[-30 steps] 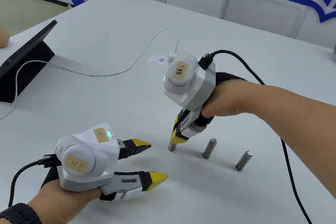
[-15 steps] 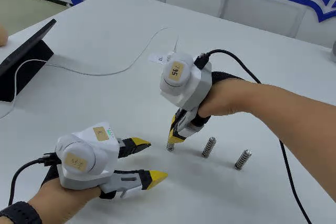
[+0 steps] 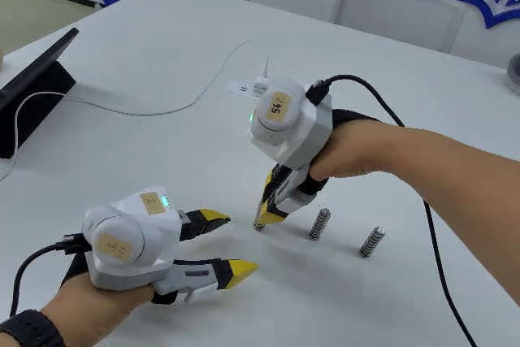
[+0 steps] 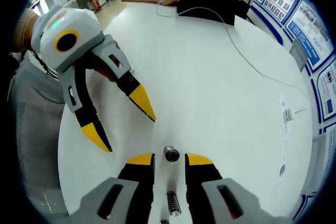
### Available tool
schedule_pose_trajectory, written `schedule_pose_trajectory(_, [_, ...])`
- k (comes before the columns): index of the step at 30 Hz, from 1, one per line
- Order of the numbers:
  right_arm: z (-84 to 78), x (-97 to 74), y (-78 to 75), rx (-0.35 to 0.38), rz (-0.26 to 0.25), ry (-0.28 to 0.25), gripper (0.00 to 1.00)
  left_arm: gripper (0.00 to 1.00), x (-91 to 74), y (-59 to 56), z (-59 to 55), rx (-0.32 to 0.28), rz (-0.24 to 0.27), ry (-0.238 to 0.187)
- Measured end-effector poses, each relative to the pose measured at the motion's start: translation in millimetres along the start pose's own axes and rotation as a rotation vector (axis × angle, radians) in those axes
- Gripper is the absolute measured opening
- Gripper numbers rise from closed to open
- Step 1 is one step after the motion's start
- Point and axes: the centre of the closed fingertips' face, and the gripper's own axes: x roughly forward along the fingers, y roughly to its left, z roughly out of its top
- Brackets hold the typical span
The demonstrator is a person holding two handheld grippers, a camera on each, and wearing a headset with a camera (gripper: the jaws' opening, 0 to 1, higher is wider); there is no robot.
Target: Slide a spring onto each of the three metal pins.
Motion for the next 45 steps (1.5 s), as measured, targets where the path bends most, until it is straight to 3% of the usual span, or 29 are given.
schedule_pose_trajectory(5, [-4.9,-7.5,-1.4,0.033,-0.006,-0.025,0.26,0.47,1.4,0.9,2.4,0.003,0.002,-0.003])
schedule_pose_trajectory(16, [-23.9,-25.7,-5.8,0.103,-0.07,-0.103,0.32,0.5,1.7,1.7,4.3,-0.003,0.009,-0.003])
schedule_pose_trajectory(26, [-50.2,-45.3,-11.1,0.199,-0.149,-0.21,0.38,0.53,3.2,1.0,7.6,-0.007,0.005,0.007])
schedule_pose_trajectory(33, [-73.5,-55.7,-11.9,0.25,-0.2,-0.25,0.42,0.56,4.4,2.7,8.9,-0.012,0.004,0.012])
schedule_pose_trajectory(45, [-105.8,-83.2,-11.2,0.381,-0.327,-0.382,0.48,0.59,3.5,4.8,10.8,-0.015,0.003,0.012])
